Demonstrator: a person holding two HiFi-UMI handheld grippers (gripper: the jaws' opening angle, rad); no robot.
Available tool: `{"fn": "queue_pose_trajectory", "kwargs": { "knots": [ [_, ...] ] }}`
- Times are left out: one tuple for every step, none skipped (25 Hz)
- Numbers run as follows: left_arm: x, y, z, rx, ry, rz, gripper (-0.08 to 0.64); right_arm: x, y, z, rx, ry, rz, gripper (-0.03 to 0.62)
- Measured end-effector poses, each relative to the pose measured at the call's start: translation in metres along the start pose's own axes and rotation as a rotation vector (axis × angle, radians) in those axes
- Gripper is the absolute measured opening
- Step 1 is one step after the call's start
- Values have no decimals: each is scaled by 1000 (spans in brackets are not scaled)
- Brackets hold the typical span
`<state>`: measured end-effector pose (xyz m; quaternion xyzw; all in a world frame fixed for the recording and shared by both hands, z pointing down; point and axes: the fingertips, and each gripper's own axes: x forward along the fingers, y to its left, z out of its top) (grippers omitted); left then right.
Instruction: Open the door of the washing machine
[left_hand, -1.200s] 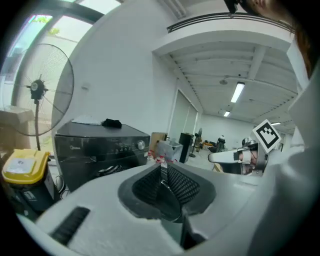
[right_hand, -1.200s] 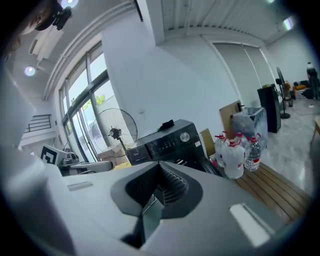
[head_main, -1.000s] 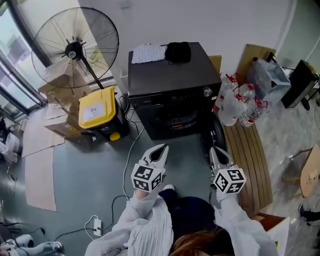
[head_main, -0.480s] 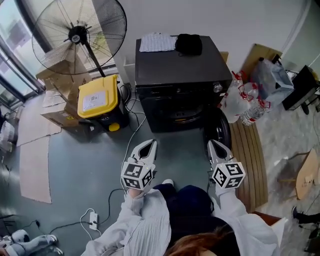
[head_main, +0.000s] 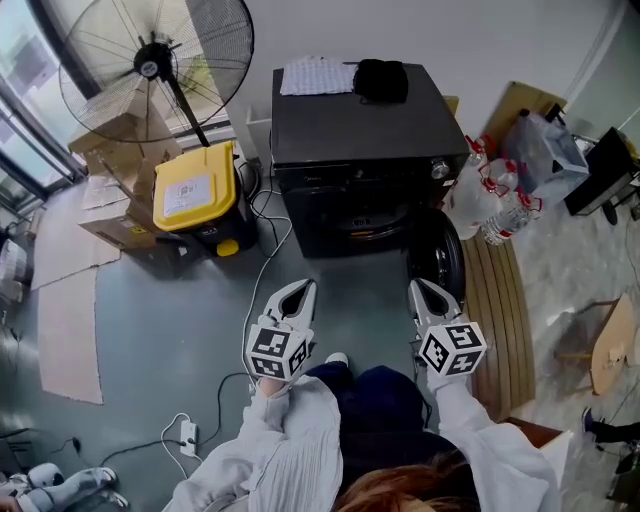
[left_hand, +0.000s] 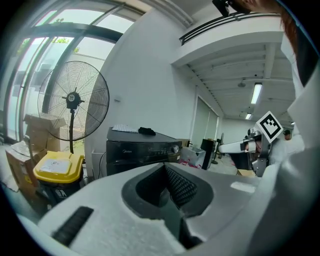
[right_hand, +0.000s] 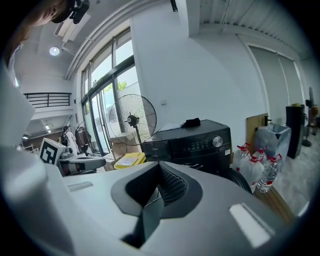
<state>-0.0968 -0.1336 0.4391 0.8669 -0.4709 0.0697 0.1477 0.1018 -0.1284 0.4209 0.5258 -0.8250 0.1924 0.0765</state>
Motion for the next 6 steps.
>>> {"fn": "queue_pose_trajectory", "kwargs": {
  "knots": [
    [0, 0, 0, 4, 1, 0, -2, 0, 0, 0, 1, -1, -1, 12],
    [0, 1, -1, 7, 1, 0, -2, 0, 0, -1, 1, -3, -2, 12],
    [0, 1, -1, 8, 1, -1, -2, 0, 1, -1, 2, -4, -3, 12],
    [0, 0, -2, 8, 0, -2, -2, 0, 1, -1, 2, -6, -4, 12],
    [0, 0, -2, 8, 0, -3, -2, 0, 1, -1, 2, -7, -4, 12],
    [0, 0, -3, 8, -1, -3, -2, 0, 1, -1, 2, -8, -5, 12]
  ]
}}
